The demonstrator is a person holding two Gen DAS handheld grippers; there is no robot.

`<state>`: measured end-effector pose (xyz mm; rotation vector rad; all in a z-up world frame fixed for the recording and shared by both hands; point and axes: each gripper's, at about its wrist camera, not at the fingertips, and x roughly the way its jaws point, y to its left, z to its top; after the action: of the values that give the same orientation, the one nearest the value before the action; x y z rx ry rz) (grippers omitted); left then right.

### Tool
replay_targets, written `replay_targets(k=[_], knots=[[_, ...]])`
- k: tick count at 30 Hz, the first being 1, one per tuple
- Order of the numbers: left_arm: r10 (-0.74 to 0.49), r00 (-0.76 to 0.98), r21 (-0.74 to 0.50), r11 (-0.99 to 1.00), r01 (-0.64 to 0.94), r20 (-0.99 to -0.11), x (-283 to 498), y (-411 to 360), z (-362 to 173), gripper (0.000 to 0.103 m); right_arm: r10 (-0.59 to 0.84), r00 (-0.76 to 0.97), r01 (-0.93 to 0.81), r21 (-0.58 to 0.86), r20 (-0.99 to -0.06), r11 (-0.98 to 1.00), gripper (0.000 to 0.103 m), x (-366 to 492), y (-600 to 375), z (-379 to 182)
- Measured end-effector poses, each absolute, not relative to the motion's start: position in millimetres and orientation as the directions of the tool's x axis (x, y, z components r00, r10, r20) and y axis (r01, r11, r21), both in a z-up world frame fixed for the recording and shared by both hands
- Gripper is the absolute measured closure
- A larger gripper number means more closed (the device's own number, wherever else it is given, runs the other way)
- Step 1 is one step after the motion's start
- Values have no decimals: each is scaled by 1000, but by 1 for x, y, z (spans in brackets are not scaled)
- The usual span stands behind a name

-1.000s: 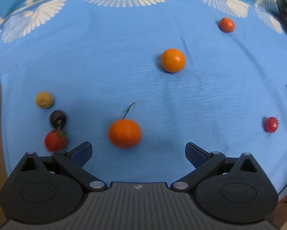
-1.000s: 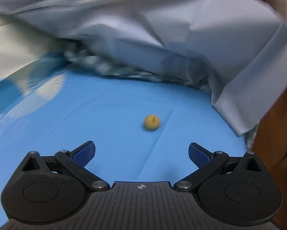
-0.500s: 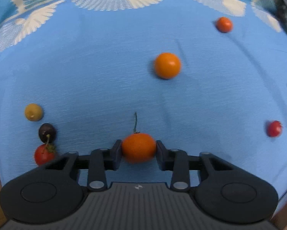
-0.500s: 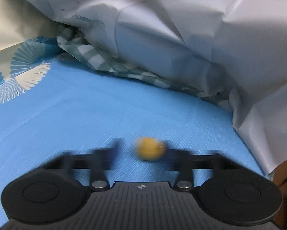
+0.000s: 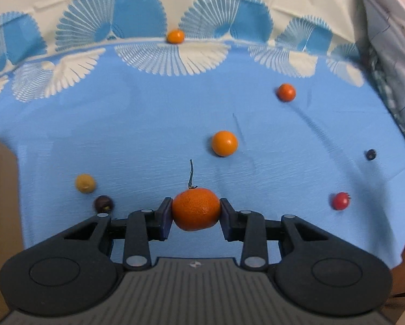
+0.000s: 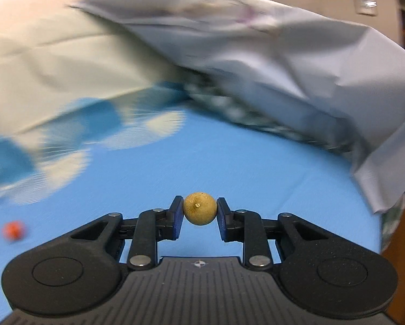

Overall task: Organize fruits
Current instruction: 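Carry the orange and lime into the box and open both tools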

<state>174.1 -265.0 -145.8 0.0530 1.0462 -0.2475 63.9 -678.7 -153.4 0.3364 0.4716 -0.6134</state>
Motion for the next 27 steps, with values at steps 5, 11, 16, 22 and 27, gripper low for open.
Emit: replay_targets(k=[5, 11, 16, 22, 27], knots=[[-184, 512, -76, 972, 225, -839, 140, -236, -98, 63, -287, 823, 451, 257, -490, 855, 76, 44, -586, -112], [-171, 569, -76, 980, 186, -805, 88, -179, -35, 63, -58, 897, 242, 376, -438, 895, 76, 29, -467, -62], [-113, 612, -40, 990, 132, -783, 41, -116, 3, 63, 84, 921, 80, 395, -380, 915, 76, 16, -373, -19], [-108, 631, -55, 993, 104, -768, -15, -37, 14, 63, 173, 905, -50, 306, -389, 951, 76, -5, -269, 14], [-69, 649, -46, 998, 52, -758, -59, 21, 13, 63, 292, 861, -164, 315, -417, 935, 76, -36, -197, 22]])
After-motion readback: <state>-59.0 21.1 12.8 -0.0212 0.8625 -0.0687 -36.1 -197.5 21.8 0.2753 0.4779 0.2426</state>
